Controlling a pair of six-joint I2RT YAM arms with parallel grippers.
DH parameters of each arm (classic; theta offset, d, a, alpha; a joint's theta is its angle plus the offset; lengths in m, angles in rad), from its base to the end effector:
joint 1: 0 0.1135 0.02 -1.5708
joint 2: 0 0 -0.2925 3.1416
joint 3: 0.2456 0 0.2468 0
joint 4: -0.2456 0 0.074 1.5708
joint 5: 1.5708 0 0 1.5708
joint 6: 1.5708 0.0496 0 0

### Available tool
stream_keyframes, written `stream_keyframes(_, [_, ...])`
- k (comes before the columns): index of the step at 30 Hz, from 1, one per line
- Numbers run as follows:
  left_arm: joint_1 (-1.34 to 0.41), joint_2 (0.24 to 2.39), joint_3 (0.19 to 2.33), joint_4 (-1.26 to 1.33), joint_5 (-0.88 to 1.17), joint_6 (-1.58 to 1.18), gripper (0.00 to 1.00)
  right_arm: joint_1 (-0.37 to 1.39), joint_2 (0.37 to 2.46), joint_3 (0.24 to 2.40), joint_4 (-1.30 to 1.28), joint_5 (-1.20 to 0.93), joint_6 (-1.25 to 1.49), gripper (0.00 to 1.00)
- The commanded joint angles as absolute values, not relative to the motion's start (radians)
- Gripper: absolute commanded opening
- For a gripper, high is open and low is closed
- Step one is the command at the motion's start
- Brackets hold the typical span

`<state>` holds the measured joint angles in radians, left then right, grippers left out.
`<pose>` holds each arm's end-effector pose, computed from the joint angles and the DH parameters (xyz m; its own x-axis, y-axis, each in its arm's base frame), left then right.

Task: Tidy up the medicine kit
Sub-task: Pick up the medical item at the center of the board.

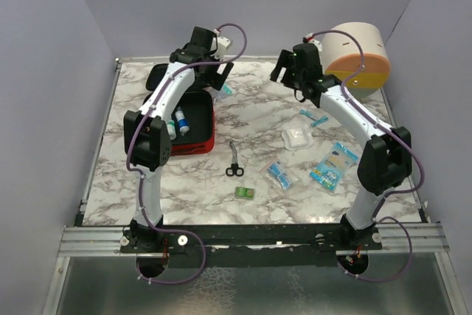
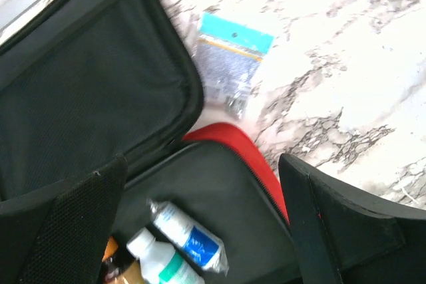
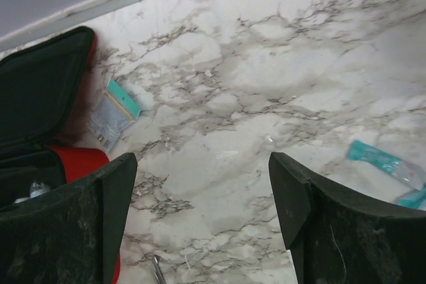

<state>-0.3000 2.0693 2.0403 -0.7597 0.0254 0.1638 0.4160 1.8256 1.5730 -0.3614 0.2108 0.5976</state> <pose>0.4658 -0.1454 0.3358 -0.6177 0.3617 -0.6983 0.4189 0.9028 0.0971 0.4073 0.1686 0.3243 -0.5700 0.3497 -0.7435 0.0992 0.9276 0.3602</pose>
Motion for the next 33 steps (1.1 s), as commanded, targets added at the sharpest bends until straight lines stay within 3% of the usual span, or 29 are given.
stream_keyframes(1, [-0.374,2.178,2.157,-0.812,0.029,0.328,0.99,0.386,1.692,1.516,-0.362,0.278,0.584,0.81])
stream_keyframes(21, [-0.425,2.503,2.366,-0.814,-0.070,0.457,0.99,0.338,1.525,1.399,-0.449,0.301,0.601,0.82])
stream_keyframes(33, [-0.406,2.538,2.346,-0.815,-0.088,0.382,0.99,0.325,1.514,1.384,-0.447,0.303,0.617,0.82])
